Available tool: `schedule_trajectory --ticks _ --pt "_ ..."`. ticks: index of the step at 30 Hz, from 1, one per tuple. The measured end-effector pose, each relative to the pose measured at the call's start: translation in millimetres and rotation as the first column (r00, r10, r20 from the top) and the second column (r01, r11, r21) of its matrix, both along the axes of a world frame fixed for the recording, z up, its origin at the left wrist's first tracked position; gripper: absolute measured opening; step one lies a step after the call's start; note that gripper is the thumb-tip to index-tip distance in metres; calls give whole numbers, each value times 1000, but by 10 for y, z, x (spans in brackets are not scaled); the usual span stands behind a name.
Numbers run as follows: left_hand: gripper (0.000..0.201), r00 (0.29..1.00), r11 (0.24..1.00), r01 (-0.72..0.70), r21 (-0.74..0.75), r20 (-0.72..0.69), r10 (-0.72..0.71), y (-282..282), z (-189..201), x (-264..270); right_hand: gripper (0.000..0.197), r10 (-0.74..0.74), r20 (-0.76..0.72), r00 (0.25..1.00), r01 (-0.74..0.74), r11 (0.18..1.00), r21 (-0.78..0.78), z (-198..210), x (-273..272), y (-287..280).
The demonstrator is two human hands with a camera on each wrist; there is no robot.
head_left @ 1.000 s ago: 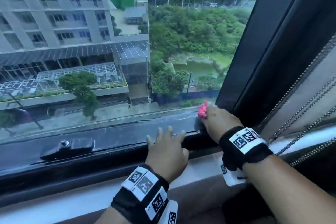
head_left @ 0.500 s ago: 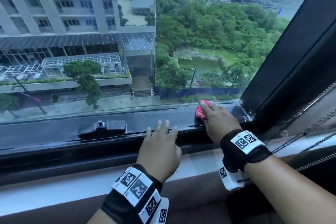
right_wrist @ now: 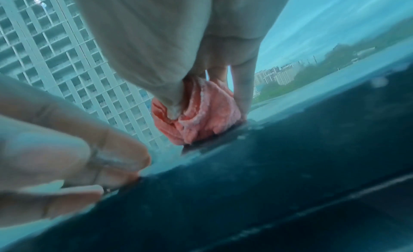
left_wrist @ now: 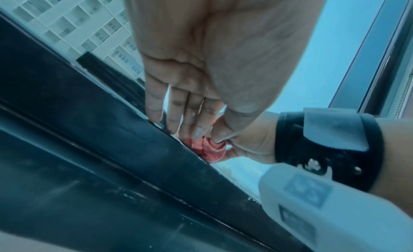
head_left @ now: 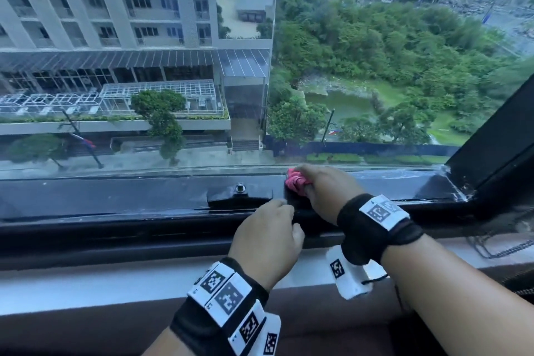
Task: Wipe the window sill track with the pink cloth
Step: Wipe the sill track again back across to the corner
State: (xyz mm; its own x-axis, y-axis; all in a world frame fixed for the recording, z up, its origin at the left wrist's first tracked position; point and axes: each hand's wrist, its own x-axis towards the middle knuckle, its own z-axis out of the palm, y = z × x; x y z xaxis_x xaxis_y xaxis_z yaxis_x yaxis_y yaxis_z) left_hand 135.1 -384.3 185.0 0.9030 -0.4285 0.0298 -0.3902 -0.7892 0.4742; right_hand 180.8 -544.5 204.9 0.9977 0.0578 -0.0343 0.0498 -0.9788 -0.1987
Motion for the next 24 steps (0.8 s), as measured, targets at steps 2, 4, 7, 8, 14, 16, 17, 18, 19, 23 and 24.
schedule_trajectory --ticks 2,4,7,8,14,16,17,18,19,23,24 --pt "35 999 999 -38 -25 17 38 38 19 -14 40 28 -55 998 -27 1000 16 70 57 118" --pt "35 997 998 -65 -24 34 66 128 16 -17 30 47 -77 996 -47 999 1 137 135 249" --pt "35 993 994 -108 -29 43 109 290 -33 1 11 65 -110 992 -73 995 -68 201 249 392" --pt "35 991 991 -127 -31 41 128 335 -52 12 9 75 -118 990 -84 994 -71 203 283 433" --pt "30 975 977 -214 -1 67 214 609 -143 62 4 137 -164 977 -169 964 -206 201 426 796" --pt "31 970 972 -234 8 71 233 678 -163 86 7 159 -183 970 -201 949 -243 195 429 894" --pt "32 967 969 -247 11 71 246 714 -177 100 12 175 -187 967 -220 941 -259 185 424 955" --pt "31 963 965 -261 13 70 259 720 -187 112 18 194 -186 963 -241 929 -282 170 417 993" --pt "30 961 962 -271 18 69 269 728 -196 123 22 215 -174 961 -262 913 -313 158 410 1033" --pt "24 953 953 -298 48 79 293 813 -224 127 21 265 -88 960 -279 912 -300 60 350 1149" --pt "23 950 951 -306 54 78 301 856 -228 124 21 270 -72 960 -279 922 -267 19 322 1186"
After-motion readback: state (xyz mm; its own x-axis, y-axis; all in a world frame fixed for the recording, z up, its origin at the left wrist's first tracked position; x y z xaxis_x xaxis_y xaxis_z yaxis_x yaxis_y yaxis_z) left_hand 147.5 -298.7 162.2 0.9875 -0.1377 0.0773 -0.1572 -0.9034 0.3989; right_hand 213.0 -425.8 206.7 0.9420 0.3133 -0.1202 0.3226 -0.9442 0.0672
